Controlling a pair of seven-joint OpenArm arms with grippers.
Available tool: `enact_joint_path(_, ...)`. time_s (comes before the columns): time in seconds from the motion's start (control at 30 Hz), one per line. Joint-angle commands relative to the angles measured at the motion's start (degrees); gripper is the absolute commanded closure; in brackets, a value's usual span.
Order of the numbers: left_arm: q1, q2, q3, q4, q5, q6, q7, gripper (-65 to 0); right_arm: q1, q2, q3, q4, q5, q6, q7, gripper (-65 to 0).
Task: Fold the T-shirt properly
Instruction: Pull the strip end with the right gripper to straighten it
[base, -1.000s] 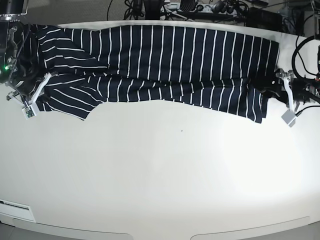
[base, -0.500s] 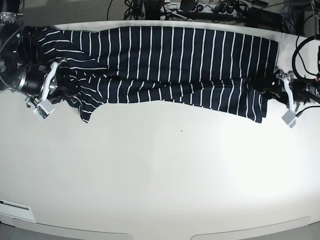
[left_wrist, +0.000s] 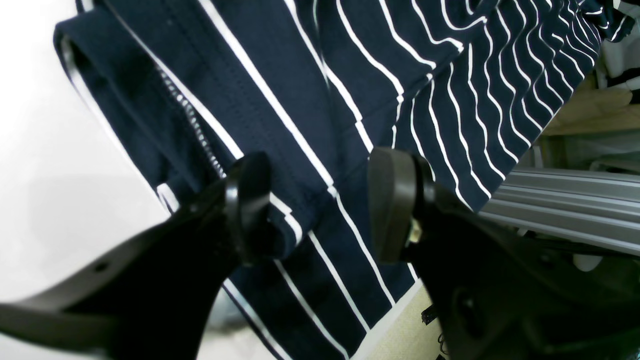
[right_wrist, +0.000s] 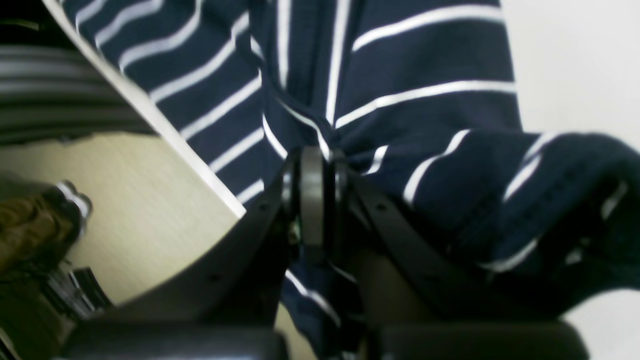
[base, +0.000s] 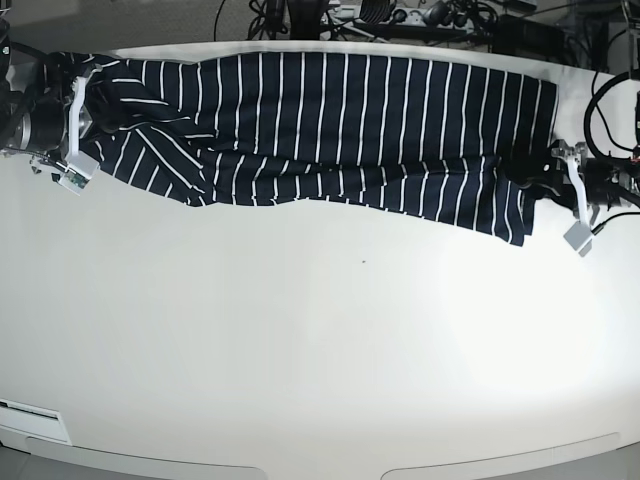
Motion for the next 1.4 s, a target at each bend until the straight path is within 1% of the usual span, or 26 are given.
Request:
enact_joint_path(0.0,-1.0,-1.4,-0.7,0.6,-1.0,-0.5,-0.3,-32.9,0.2,1.8,0.6,0.7,-1.1,0.3,0.3,0.0)
enact_joint_path(0.07,-1.0,-1.4,-0.7,0.6,-1.0,-0.5,-0.5,-32.9,0.1,2.8,0.6,0.7,-2.6,0.3,0.4,0.0)
enact_joint_path(0.2,-1.0,-1.4,-0.7,0.6,-1.0,-0.5,-0.6,-32.9,0.1,4.7,0.6,0.7,-2.8,0.3,0.8,0.0)
enact_joint_path(0.4,-1.0,-1.4,-0.7,0.6,-1.0,-0.5,-0.7,-32.9,0.2,5.9,0.6,0.7,-3.6,0.3,1.2,0.0)
enact_joint_path(0.43,-1.0,-1.4,-0.7,0.6,-1.0,-0.5,-0.7,-32.9,0.1,6.0,0.6,0.7,-3.6,0.3,1.4,-1.0)
enact_joint_path(0.47,-1.0,-1.4,-0.7,0.6,-1.0,-0.5,-0.7,-32.9,0.1,6.0,0.6,0.7,-3.6,0.3,1.7,-8.7)
enact_joint_path(0.53,-1.0,-1.4,-0.7,0.6,-1.0,-0.5,-0.9,-32.9,0.1,6.0,0.6,0.7,-3.6,0.3,1.7,-30.7)
enact_joint_path(0.57,-1.0,-1.4,-0.7,0.6,-1.0,-0.5,-1.1,-32.9,0.1,6.0,0.6,0.7,-3.7,0.3,1.7,-39.3)
enact_joint_path(0.6,-1.0,-1.4,-0.7,0.6,-1.0,-0.5,-1.3,-32.9,0.1,6.0,0.6,0.7,-4.3,0.3,1.7,-42.4)
enact_joint_path(0.67,-1.0,-1.4,-0.7,0.6,-1.0,-0.5,-1.3,-32.9,0.3,6.0,0.7,1.0,-6.3,0.3,3.9,-42.3)
enact_joint_path(0.8,-1.0,-1.4,-0.7,0.6,-1.0,-0.5,-1.3,-32.9,0.3,6.0,0.7,3.7,-11.9,0.3,11.7,-42.2)
enact_joint_path(0.9,-1.0,-1.4,-0.7,0.6,-1.0,-0.5,-1.3,-32.9,0.3,6.0,0.7,6.7,-12.2,0.3,15.9,-42.2)
enact_joint_path(0.97,-1.0,-1.4,-0.7,0.6,-1.0,-0.5,-1.3,-32.9,0.3,6.0,0.7,8.3,-12.2,-0.6,19.1,-42.2)
enact_joint_path(1.03,-1.0,-1.4,-0.7,0.6,-1.0,-0.5,-1.3,-32.9,0.3,5.8,0.7,8.9,-12.3,-0.7,20.1,-42.2)
enact_joint_path(1.2,-1.0,-1.4,-0.7,0.6,-1.0,-0.5,-1.6,-32.9,-0.1,5.6,0.5,8.8,-12.5,-0.5,20.0,-42.2)
enact_joint_path(1.27,-1.0,-1.4,-0.7,0.6,-1.0,-0.5,-2.1,-32.9,0.0,4.5,0.5,8.2,-15.4,-0.5,20.5,-42.2)
enact_joint_path(1.37,-1.0,-1.4,-0.7,0.6,-1.0,-0.5,-2.2,-32.9,0.0,1.9,0.5,6.0,-21.8,-0.5,24.2,-42.2)
